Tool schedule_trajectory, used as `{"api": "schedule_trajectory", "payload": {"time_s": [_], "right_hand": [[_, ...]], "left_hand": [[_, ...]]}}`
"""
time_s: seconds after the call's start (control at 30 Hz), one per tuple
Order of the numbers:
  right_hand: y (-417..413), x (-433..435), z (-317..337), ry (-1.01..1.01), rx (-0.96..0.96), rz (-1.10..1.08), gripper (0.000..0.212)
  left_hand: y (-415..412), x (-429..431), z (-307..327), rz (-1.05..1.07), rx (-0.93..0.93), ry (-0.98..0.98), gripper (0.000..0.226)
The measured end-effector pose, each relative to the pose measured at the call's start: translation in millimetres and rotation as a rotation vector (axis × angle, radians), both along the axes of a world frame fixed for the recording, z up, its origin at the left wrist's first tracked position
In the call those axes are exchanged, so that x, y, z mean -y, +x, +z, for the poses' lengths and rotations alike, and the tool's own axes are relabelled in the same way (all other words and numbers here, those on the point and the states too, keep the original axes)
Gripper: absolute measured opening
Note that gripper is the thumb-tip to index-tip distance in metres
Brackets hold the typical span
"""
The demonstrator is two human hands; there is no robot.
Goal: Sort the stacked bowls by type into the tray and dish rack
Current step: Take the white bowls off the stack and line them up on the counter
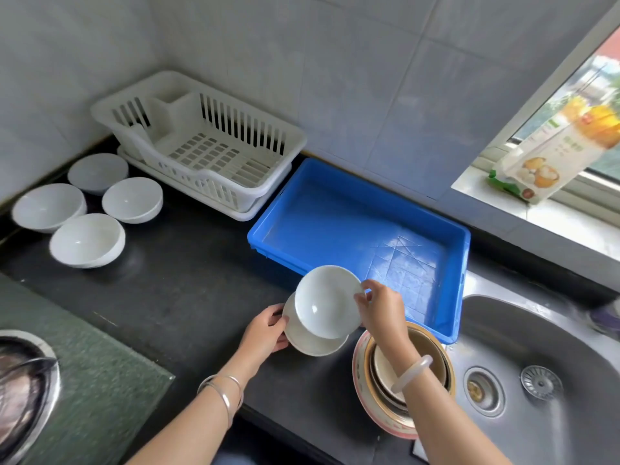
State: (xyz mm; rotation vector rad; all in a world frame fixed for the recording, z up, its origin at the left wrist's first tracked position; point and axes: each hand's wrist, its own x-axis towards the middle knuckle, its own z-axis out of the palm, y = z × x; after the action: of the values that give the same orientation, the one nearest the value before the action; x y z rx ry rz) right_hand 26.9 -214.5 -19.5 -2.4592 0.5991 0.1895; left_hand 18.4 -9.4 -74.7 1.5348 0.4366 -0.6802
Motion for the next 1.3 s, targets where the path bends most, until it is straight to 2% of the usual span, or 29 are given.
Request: {"api": "schedule_trajectory", "payload": {"time_s": [0.1,0.27,0.47,0.57,0.93,1.3], "right_hand": [[4.2,8.4,9.1,0.119,0.052,-0.063,0.014],[9.2,8.1,20.6,0.15,0.104,-0.054,0.01],[28.1,-16.8,25.6,0.335,0.153,-0.092,0.006],[45.3,-39.9,26.5,0.366,0.152,-0.053,0.005],[110.6,-146.2,8.7,0.475,0.041,0.09,0.007],[161.4,-221.7,-24.2,0.574,-0.101,0.038,0.009]], "left_hand": [[2.0,3.7,0.4,0.006,-0.016,-0.013,0.038],[3.8,-0.4,2.4,0.056,0.016,0.029,0.036],[13.5,-36.6,16.3,0.261,0.021,0.042,0.036],[19.7,-65.0,22.2,0.385,0.024,0.055,0.038],[24.7,-178.5,22.6,0.825,0.009,0.066,0.039],[44.2,-218.1,13.8,1.011,-0.008,0.047,0.037]]}}
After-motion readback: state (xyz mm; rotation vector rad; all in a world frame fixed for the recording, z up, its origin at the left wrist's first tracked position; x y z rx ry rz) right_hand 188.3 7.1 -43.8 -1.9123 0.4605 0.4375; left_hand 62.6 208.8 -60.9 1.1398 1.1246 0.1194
